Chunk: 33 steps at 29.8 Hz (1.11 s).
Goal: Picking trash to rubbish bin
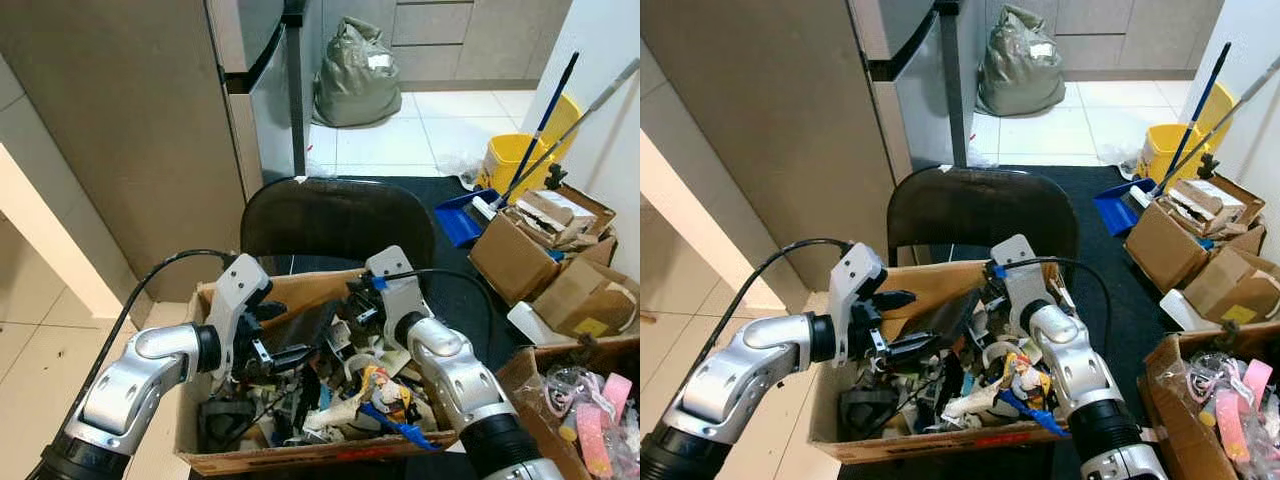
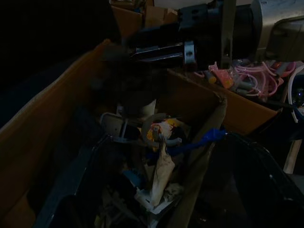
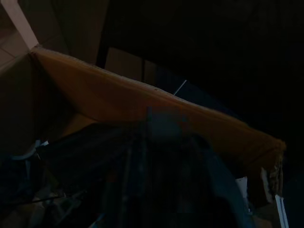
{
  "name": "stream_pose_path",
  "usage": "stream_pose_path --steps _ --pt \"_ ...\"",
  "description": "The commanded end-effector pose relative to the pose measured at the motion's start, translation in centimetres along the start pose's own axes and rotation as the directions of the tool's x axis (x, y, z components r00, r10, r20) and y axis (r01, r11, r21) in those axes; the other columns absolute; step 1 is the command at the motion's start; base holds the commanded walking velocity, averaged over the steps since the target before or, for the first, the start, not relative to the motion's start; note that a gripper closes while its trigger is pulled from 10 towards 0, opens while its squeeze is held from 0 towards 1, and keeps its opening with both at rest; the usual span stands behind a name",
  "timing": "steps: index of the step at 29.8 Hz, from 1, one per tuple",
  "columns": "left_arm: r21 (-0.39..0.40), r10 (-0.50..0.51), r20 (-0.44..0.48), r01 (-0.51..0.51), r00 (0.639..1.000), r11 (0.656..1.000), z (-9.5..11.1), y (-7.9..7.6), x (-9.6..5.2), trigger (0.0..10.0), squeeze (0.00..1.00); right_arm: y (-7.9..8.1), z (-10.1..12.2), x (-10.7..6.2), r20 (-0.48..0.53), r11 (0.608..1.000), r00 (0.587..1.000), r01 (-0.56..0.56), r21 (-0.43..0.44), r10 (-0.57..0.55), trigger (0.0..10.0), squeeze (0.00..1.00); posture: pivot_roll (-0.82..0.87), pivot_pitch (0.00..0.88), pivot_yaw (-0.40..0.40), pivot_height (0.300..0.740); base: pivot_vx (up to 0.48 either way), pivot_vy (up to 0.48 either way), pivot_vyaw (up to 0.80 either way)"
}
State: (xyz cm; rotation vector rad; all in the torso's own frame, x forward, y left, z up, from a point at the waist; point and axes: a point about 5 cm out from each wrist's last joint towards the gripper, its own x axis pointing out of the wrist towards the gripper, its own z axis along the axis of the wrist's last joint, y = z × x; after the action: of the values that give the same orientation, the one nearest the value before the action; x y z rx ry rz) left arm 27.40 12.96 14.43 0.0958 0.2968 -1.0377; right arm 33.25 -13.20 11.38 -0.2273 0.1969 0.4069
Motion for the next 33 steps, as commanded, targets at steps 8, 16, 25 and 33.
stream_pose_path --steps 8,16,25,33 --pt "0.008 0.159 0.068 -0.160 0.985 0.987 1.1 1.6 -0.3 10.0 0.00 -1.5 0.5 0.0 0.055 0.980 0.979 0.196 0.023 -0.197 10.0 0.00 0.03 0.066 0.085 0.740 0.000 0.000 0.00" --pt "0.053 0.572 0.172 -0.587 0.802 0.808 3.3 6.0 -0.6 10.0 0.00 -4.2 1.1 -1.0 0.096 0.888 0.891 0.422 0.184 -0.443 10.0 0.00 0.03 0.074 0.083 0.740 0.000 0.000 0.00" --pt "0.060 0.691 0.186 -0.710 0.699 0.702 3.4 6.8 -0.4 10.0 0.00 -3.8 -1.3 -2.2 0.000 0.808 0.849 0.503 0.306 -0.529 10.0 0.00 0.01 0.092 0.092 0.740 0.000 0.000 -0.80" --pt "0.083 0.683 0.190 -0.705 0.705 0.705 3.0 6.5 0.6 10.0 0.00 -3.3 -1.4 -2.2 0.001 0.792 0.836 0.519 0.322 -0.549 10.0 0.00 0.01 0.103 0.097 0.740 0.000 0.000 -0.80"
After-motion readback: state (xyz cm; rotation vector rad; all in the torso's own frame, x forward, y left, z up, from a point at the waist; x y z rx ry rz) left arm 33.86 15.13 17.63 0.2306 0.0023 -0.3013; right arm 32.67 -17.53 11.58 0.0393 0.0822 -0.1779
